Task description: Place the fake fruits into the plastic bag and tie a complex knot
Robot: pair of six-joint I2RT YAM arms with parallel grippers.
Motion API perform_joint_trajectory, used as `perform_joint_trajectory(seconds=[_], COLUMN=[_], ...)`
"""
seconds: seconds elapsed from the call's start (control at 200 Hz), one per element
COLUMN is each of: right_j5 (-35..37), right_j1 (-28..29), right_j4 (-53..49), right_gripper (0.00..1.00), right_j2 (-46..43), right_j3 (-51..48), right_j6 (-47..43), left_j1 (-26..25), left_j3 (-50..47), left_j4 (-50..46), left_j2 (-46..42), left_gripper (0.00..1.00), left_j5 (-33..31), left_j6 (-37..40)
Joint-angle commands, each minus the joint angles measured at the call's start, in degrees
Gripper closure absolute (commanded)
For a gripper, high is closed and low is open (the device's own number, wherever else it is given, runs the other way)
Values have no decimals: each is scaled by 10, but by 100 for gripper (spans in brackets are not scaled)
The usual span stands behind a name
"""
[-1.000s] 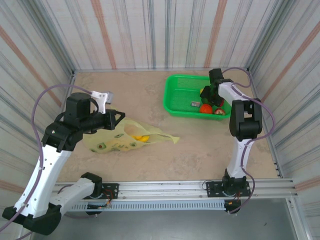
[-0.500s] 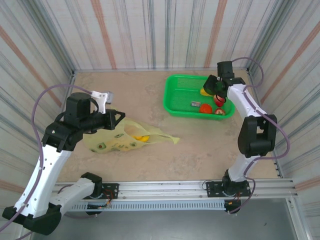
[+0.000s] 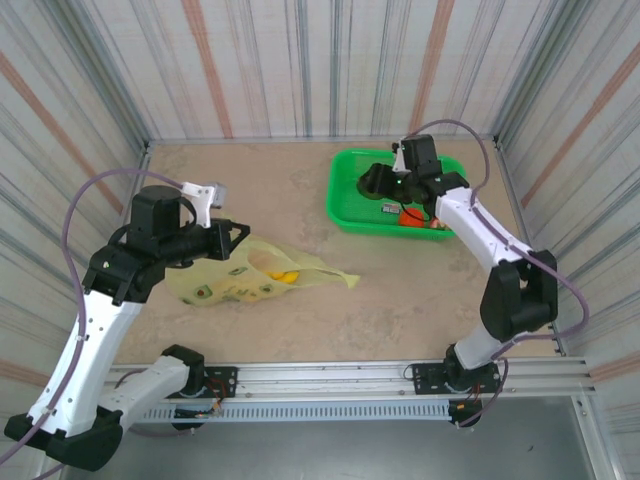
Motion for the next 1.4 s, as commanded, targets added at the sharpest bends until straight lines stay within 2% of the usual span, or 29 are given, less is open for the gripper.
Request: perform_joint_trajectory(seconds=[0.0,0.255,0.416,0.501,0.711,0.952,1.312,1.398], right_j5=[-39,-61,-45,-46,-40,-15,-98,-129], right_j1=[50,201,299,326,341,338,364,377], right_j4=[12,34,47,68,125,134,184,205], right_gripper=[30,30,30,30,30,30,30,24], right_j2=[-66,-139,-130,-113,-60,26,176,204], right_j3=[-14,-84,-122,-139,-150,-83,49,72], right_j6=[-9,20,30,55,98,143,198,211], left_j1=[2,2,2,2,3,2,2,2], left_j3=[10,9,10,10,10,8,0,0], left_j4=[4,4,4,5,6,4,14,15], left_j2=[-7,-10,-10,-11,-15,-24,-24,-23], left_gripper=[100,100,100,100,100,100,100,100], left_j5=[-5,-5,-3,-4,-3,3,-1,-9], left_j6=[2,1,-1,-1,-4,-3,-5,-6])
